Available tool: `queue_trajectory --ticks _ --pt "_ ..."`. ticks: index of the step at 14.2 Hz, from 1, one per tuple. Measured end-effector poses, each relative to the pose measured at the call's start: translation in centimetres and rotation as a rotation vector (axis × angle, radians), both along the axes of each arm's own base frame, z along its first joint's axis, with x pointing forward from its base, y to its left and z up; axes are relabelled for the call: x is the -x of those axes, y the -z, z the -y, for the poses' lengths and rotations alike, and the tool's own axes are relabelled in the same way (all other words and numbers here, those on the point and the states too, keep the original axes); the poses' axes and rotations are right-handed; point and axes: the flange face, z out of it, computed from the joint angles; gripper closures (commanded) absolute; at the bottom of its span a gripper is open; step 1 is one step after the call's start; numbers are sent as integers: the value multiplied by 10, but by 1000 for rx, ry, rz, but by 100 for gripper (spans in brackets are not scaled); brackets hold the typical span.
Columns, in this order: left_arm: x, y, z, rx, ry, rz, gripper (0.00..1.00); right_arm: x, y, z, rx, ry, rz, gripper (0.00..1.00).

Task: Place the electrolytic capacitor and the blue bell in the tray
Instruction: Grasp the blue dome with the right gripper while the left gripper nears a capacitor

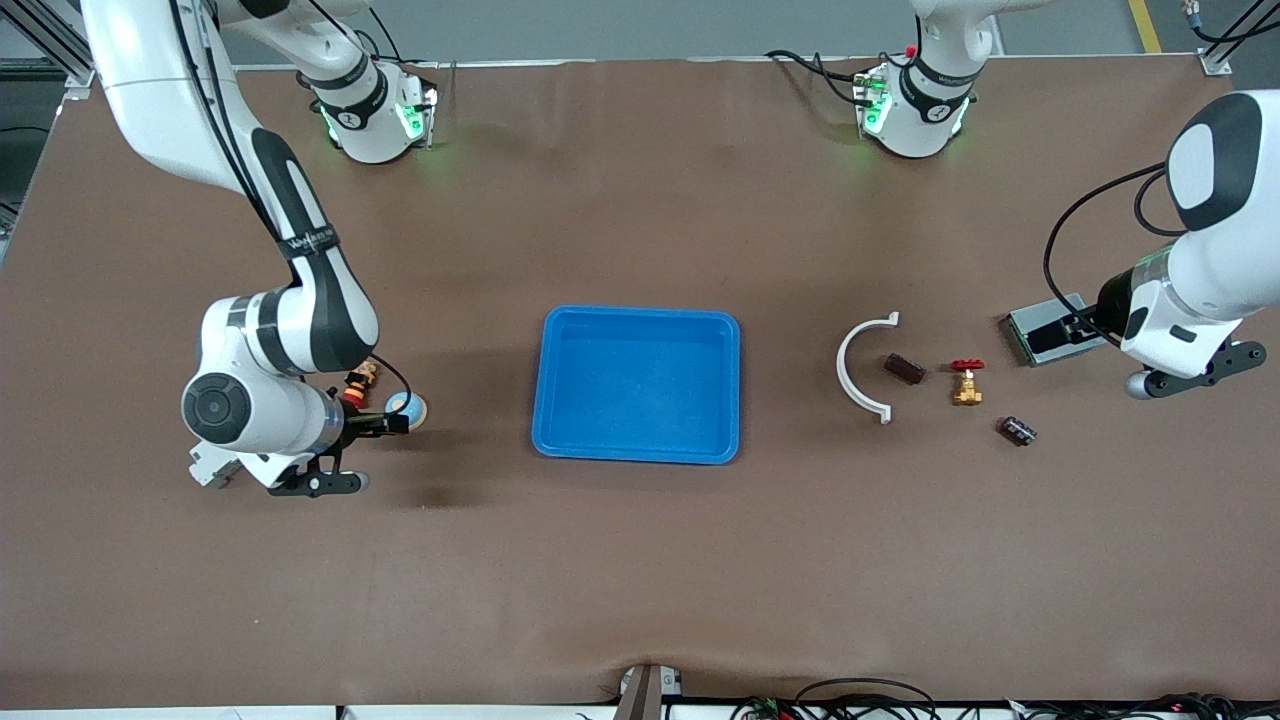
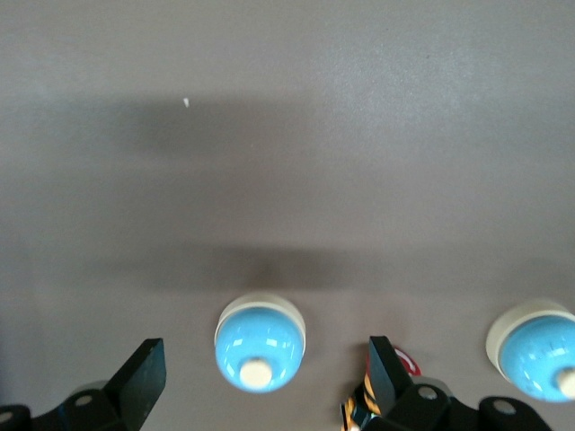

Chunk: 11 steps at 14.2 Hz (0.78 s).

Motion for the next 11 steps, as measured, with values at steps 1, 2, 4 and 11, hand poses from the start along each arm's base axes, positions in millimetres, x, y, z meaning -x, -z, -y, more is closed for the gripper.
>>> queue_trajectory --ticks 1,2,4,11 --pt "0 8 -2 1 -3 0 0 0 7 0 0 0 8 0" --pt "0 17 -2 2 -2 -2 0 1 15 -1 0 0 16 0" --pt "-1 37 -2 6 -1 -21 0 8 27 -2 1 -3 14 0" --pt "-8 79 -33 20 -58 -71 0 24 49 1 8 -2 -29 0"
